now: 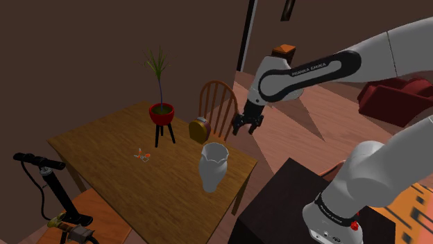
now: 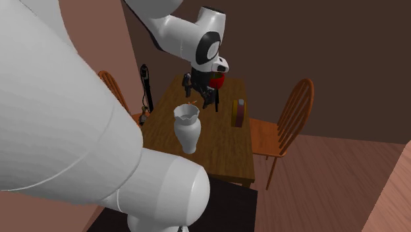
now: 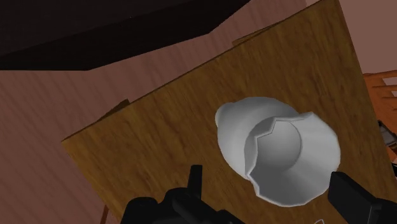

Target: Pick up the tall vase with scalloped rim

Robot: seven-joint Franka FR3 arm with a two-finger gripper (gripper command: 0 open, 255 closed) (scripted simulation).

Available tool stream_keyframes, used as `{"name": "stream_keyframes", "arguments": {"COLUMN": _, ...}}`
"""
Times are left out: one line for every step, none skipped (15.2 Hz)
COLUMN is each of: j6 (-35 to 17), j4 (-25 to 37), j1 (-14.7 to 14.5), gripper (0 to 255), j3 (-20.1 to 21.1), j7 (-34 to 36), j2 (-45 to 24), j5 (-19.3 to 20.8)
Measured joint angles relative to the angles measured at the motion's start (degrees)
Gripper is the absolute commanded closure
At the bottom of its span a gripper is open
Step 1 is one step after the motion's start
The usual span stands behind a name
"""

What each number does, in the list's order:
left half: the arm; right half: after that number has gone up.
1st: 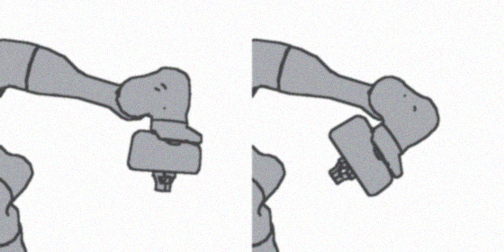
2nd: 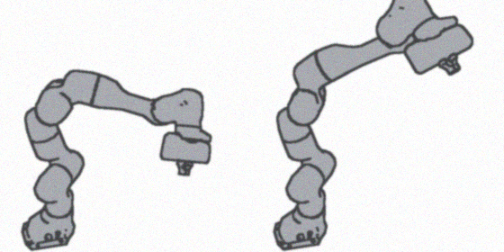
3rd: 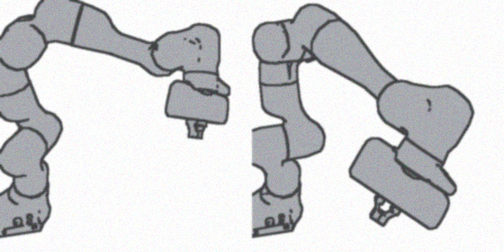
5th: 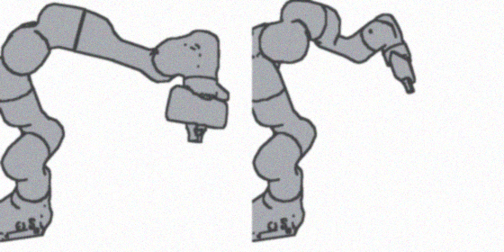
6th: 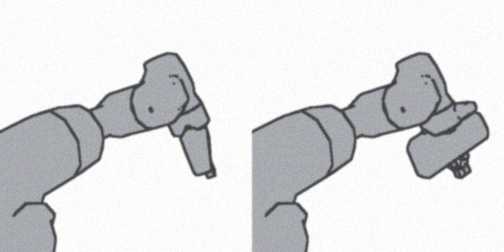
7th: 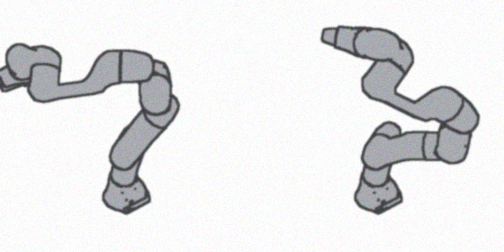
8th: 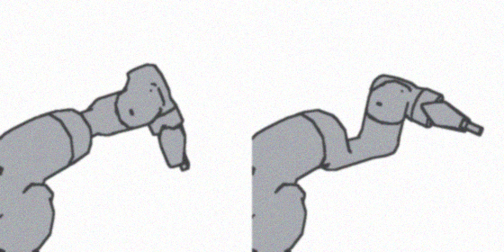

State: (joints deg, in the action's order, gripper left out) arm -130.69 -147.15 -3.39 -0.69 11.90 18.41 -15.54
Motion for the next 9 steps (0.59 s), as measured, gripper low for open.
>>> {"name": "stream_keyframes", "arguments": {"j6": -2.3, "j4": -0.3, "j1": -0.4, "gripper": 0, "j3": 0.0, "j7": -0.4, "j2": -1.9, "j5": -1.2}}
{"name": "stream_keyframes", "arguments": {"j6": -4.4, "j4": 0.3, "j1": -0.9, "gripper": 0, "j3": 0.0, "j7": -0.8, "j2": -4.5, "j5": -2.5}}
{"name": "stream_keyframes", "arguments": {"j6": -6.0, "j4": 0.9, "j1": -1.3, "gripper": 0, "j3": 0.0, "j7": -1.2, "j2": -6.7, "j5": -3.7}}
{"name": "stream_keyframes", "arguments": {"j6": -7.8, "j4": 1.4, "j1": -1.7, "gripper": 0, "j3": 0.0, "j7": -1.8, "j2": -9.0, "j5": -5.1}}
{"name": "stream_keyframes", "arguments": {"j6": -9.7, "j4": 2.0, "j1": -2.1, "gripper": 0, "j3": 0.0, "j7": -2.6, "j2": -11.5, "j5": -6.6}}
{"name": "stream_keyframes", "arguments": {"j6": -11.7, "j4": 2.4, "j1": -2.5, "gripper": 0, "j3": 0.1, "j7": -3.3, "j2": -13.8, "j5": -8.3}}
{"name": "stream_keyframes", "arguments": {"j6": -13.5, "j4": 2.7, "j1": -2.9, "gripper": 0, "j3": 0.2, "j7": -4.4, "j2": -15.9, "j5": -10.1}}
{"name": "stream_keyframes", "arguments": {"j6": -14.8, "j4": 4.0, "j1": -3.1, "gripper": 0, "j3": 0.3, "j7": -5.2, "j2": -18.5, "j5": -11.8}}
{"name": "stream_keyframes", "arguments": {"j6": -15.5, "j4": 4.6, "j1": -3.3, "gripper": 0, "j3": 0.5, "j7": -5.6, "j2": -19.9, "j5": -12.8}}
